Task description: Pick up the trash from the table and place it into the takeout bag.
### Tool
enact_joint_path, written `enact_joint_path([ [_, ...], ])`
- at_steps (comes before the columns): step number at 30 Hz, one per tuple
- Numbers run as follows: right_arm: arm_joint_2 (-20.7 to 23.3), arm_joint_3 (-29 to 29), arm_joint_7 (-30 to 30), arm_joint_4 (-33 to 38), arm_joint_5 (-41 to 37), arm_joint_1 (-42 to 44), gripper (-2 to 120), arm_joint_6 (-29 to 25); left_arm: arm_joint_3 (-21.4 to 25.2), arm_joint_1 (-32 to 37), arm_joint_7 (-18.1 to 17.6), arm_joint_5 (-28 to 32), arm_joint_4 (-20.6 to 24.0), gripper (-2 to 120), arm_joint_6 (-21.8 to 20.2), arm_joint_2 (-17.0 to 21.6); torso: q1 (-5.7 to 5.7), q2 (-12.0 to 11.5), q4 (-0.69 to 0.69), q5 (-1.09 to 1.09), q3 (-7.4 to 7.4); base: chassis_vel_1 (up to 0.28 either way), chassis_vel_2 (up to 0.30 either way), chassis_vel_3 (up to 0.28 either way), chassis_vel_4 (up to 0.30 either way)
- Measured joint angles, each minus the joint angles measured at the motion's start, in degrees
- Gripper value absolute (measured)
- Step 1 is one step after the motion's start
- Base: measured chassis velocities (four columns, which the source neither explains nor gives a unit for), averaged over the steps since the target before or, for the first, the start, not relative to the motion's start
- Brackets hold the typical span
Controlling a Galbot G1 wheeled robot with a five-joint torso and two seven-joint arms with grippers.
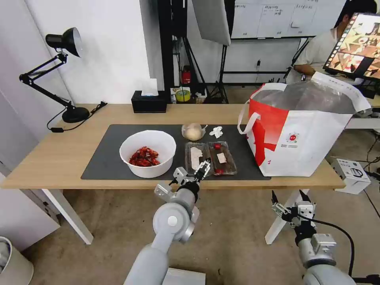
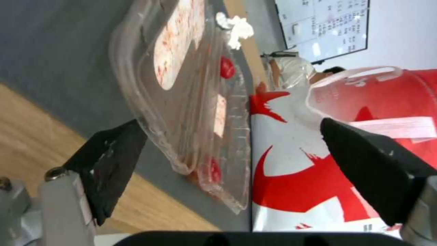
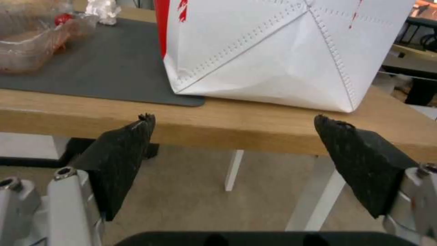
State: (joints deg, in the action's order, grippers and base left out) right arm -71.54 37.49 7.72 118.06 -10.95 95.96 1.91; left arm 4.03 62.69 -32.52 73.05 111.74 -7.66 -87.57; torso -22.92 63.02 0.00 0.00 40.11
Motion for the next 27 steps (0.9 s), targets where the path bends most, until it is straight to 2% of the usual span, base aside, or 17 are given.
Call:
enact_joint_path([
  [7, -0.65, -0.09, -0.09, 0.01, 0.2, -0.06, 90, -0.12, -0.65, -0.61, 1.69, -2.24, 0.57, 100, 0.21, 0.38, 0.0, 0.0, 0.0, 0.0, 0.0, 0.0, 0.0, 0.0, 0.0],
  [14, -1.51, -0.17, -0.19, 0.3, 0.26, -0.29, 90, -0.18, -4.09, -4.41, 3.1, -4.95, 0.45, 100, -0.13, 1.9, 0.0, 0.0, -0.01, 0.0, 0.0, 0.0, 0.0, 0.0, 0.0],
  [18, -1.59, -0.13, -0.19, 0.37, 0.26, -0.32, 90, -0.18, -4.48, -4.81, 3.32, -5.41, 0.45, 100, -0.22, 2.11, 0.0, 0.0, -0.01, 0.0, 0.0, 0.0, 0.0, 0.0, 0.0],
  [25, -1.84, 0.01, -0.23, 0.85, 0.0, -0.38, 90, -0.18, -6.91, -5.83, 5.95, -9.94, -0.18, 100, -0.87, 3.05, 0.0, 0.0, 0.0, 0.0, 0.0, 0.0, 0.0, 0.0, 0.0],
  [27, -1.84, -0.31, -0.3, 1.29, -0.79, -0.47, 90, -0.16, -8.52, -5.86, 7.98, -15.06, -1.04, 92, -1.34, 4.34, 0.0, 0.0, -0.01, 0.0, 0.0, 0.0, 0.0, 0.0, 0.0],
])
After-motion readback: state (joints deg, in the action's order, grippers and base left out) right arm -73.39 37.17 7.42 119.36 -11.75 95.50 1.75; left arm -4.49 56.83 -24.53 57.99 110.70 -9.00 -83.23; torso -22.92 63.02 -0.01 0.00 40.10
